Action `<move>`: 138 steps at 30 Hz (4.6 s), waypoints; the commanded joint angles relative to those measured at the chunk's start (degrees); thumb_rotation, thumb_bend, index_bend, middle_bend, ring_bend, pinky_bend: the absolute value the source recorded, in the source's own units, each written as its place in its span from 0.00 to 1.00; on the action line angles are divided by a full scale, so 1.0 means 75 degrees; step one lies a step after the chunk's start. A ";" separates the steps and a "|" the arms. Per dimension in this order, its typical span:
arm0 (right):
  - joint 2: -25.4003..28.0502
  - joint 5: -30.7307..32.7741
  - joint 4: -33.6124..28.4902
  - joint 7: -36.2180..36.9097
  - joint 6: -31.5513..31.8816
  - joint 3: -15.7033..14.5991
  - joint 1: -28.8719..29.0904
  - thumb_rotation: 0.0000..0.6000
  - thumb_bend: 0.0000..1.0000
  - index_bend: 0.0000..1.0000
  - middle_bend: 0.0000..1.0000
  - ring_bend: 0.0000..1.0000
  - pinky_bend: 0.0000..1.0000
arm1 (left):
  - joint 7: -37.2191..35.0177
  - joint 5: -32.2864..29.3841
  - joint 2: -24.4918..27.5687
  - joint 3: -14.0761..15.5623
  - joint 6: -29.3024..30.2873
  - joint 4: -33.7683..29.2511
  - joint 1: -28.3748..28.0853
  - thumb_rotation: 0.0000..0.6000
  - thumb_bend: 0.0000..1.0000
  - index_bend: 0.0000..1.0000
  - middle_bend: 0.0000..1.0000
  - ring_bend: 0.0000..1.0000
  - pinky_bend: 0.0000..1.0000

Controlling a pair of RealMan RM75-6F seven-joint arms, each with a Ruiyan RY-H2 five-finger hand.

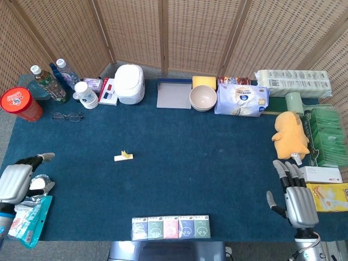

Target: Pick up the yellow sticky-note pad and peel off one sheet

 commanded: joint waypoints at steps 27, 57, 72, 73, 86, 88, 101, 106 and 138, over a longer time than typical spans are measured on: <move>-0.0158 0.0409 0.0056 -0.0223 -0.0234 0.0154 0.0088 1.00 0.46 0.03 0.13 0.00 0.04 | 0.2184 -0.2030 -0.2568 -0.0484 -0.2775 0.2300 -0.2693 1.00 0.22 0.40 1.00 1.00 0.94; -0.0237 0.0546 0.0216 -0.0061 -0.0106 0.0143 -0.0044 1.00 0.46 0.04 0.13 0.00 0.05 | 0.3528 -0.4015 -0.4056 -0.0724 -0.3083 0.3201 -0.3923 1.00 0.22 0.44 1.00 1.00 0.94; -0.0151 0.0561 0.0267 0.0089 -0.0004 0.0108 -0.0164 1.00 0.46 0.04 0.13 0.00 0.05 | 0.3824 -0.4501 -0.4353 -0.0631 -0.3081 0.3359 -0.4266 1.00 0.22 0.45 1.00 1.00 0.94; -0.0151 0.0560 0.0271 0.0095 -0.0002 0.0107 -0.0168 1.00 0.46 0.04 0.13 0.00 0.05 | 0.3832 -0.4545 -0.4367 -0.0633 -0.3084 0.3365 -0.4281 1.00 0.22 0.45 1.00 1.00 0.94; -0.0155 0.0596 0.0327 0.0147 0.0027 0.0087 -0.0240 1.00 0.46 0.04 0.13 0.00 0.05 | 0.4057 -0.4964 -0.4549 -0.0538 -0.3098 0.3575 -0.4523 1.00 0.22 0.46 1.00 1.00 0.94; -0.0156 0.0602 0.0333 0.0151 0.0033 0.0079 -0.0255 1.00 0.46 0.04 0.13 0.00 0.05 | 0.4075 -0.5018 -0.4577 -0.0531 -0.3109 0.3610 -0.4552 1.00 0.22 0.47 1.00 1.00 0.94; -0.0162 0.0699 0.0383 0.0192 0.0058 0.0053 -0.0355 1.00 0.46 0.04 0.13 0.00 0.05 | 0.4079 -0.5157 -0.4669 -0.0481 -0.3098 0.3718 -0.4701 1.00 0.23 0.50 1.00 1.00 0.94; -0.0177 0.0710 0.0405 0.0216 0.0061 0.0058 -0.0372 1.00 0.46 0.04 0.13 0.00 0.05 | 0.4133 -0.5223 -0.4677 -0.0432 -0.3088 0.3722 -0.4744 1.00 0.24 0.52 1.00 1.00 0.94; -0.0188 0.0732 0.0419 0.0236 0.0065 0.0077 -0.0444 1.00 0.46 0.04 0.13 0.00 0.05 | 0.4099 -0.5383 -0.4535 -0.0312 -0.3102 0.3692 -0.4902 1.00 0.29 0.41 1.00 1.00 0.94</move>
